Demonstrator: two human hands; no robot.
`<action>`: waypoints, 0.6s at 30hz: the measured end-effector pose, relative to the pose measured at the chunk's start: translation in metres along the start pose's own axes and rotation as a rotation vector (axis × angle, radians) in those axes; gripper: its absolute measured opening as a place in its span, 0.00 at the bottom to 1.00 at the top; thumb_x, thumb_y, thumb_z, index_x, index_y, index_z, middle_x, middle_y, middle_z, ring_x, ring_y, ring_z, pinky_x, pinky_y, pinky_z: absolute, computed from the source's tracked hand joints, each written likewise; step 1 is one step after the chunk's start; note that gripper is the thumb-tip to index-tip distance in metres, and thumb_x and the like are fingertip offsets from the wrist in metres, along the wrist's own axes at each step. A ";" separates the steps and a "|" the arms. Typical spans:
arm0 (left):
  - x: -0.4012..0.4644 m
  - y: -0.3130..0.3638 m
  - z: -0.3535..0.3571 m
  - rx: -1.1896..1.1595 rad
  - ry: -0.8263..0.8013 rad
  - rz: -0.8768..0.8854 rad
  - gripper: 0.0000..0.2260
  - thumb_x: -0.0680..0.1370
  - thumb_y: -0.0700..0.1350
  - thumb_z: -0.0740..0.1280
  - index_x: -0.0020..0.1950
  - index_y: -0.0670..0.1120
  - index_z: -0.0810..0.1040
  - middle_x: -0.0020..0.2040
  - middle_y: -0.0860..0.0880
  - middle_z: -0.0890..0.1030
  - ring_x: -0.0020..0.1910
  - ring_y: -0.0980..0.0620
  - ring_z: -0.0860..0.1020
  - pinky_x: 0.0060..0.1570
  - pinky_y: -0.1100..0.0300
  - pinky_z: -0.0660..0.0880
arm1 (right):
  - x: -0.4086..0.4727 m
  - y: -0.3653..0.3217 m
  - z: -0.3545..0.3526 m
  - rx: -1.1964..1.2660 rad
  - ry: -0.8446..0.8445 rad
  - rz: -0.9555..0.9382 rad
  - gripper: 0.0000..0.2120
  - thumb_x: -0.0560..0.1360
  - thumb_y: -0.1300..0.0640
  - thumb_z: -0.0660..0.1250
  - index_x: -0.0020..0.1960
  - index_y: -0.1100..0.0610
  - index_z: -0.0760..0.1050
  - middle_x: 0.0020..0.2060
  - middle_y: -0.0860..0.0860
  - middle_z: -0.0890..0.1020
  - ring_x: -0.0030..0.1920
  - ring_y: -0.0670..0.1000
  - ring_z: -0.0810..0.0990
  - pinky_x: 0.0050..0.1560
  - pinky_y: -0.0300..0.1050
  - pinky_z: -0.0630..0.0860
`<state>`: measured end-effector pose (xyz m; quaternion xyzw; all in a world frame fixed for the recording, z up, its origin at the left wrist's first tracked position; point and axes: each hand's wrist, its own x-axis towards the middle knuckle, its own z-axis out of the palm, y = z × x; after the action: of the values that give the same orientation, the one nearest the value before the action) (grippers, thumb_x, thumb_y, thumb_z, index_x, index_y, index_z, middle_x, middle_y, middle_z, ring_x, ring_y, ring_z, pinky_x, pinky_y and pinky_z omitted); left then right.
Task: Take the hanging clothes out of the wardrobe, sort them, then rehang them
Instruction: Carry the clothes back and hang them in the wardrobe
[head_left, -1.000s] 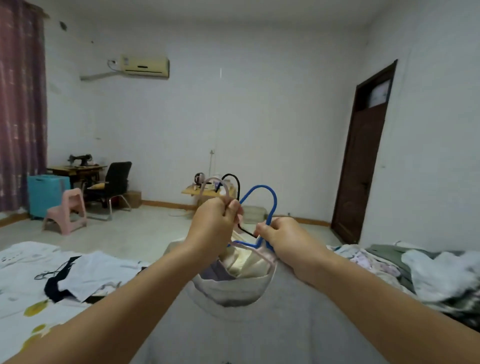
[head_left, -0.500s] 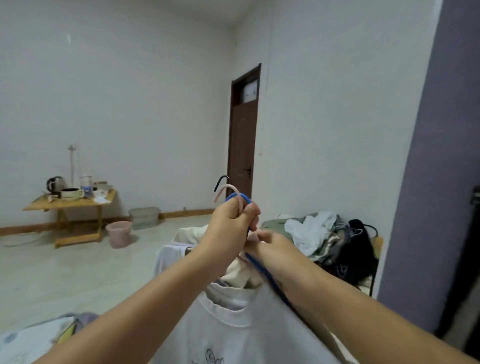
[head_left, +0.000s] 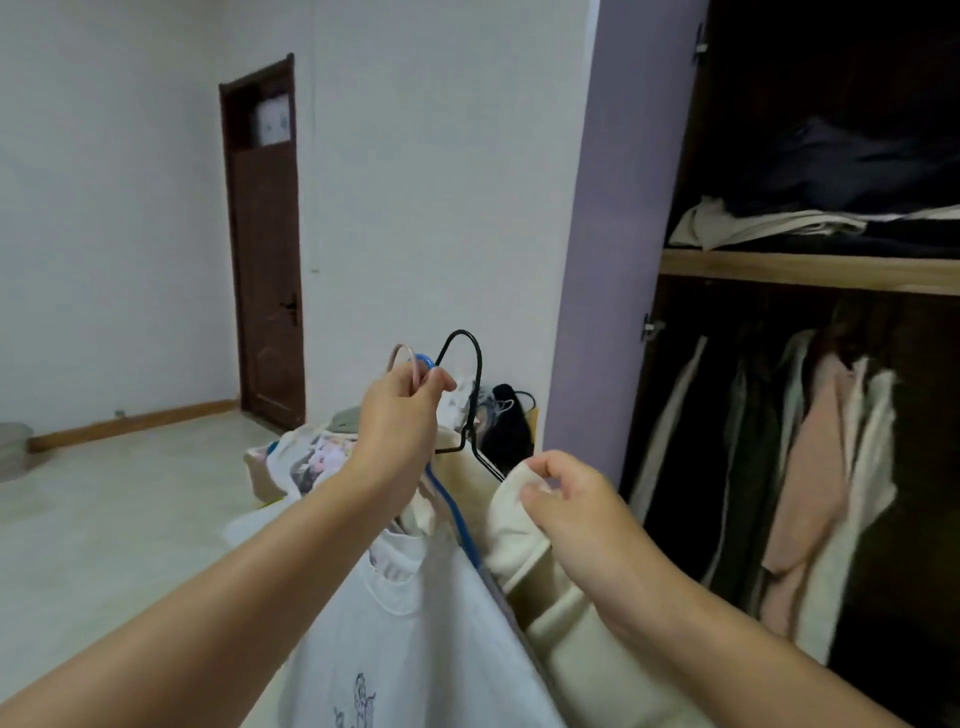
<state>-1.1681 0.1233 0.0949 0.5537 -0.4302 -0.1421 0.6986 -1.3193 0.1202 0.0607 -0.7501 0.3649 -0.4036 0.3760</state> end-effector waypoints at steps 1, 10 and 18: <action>-0.004 0.002 0.014 -0.051 -0.018 -0.025 0.11 0.80 0.40 0.59 0.40 0.45 0.76 0.37 0.49 0.77 0.41 0.52 0.75 0.39 0.65 0.69 | -0.004 0.004 -0.010 -0.019 0.023 0.001 0.08 0.79 0.61 0.58 0.46 0.52 0.73 0.35 0.45 0.73 0.37 0.43 0.70 0.35 0.32 0.65; -0.062 0.044 0.150 -0.287 -0.341 -0.044 0.11 0.81 0.40 0.59 0.40 0.44 0.75 0.35 0.49 0.79 0.32 0.57 0.79 0.47 0.62 0.75 | -0.050 0.039 -0.107 -0.309 0.085 0.094 0.07 0.81 0.50 0.54 0.50 0.53 0.66 0.49 0.52 0.77 0.50 0.51 0.76 0.52 0.48 0.73; -0.102 0.071 0.261 -0.304 -0.446 -0.031 0.08 0.80 0.42 0.60 0.44 0.41 0.75 0.36 0.48 0.74 0.34 0.57 0.74 0.31 0.75 0.72 | -0.088 0.087 -0.206 -0.263 -0.040 0.519 0.51 0.61 0.49 0.74 0.75 0.55 0.49 0.67 0.48 0.67 0.63 0.49 0.70 0.63 0.42 0.69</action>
<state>-1.4458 0.0469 0.1174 0.4039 -0.5388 -0.3344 0.6594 -1.5580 0.1003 0.0374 -0.6818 0.5862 -0.2284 0.3732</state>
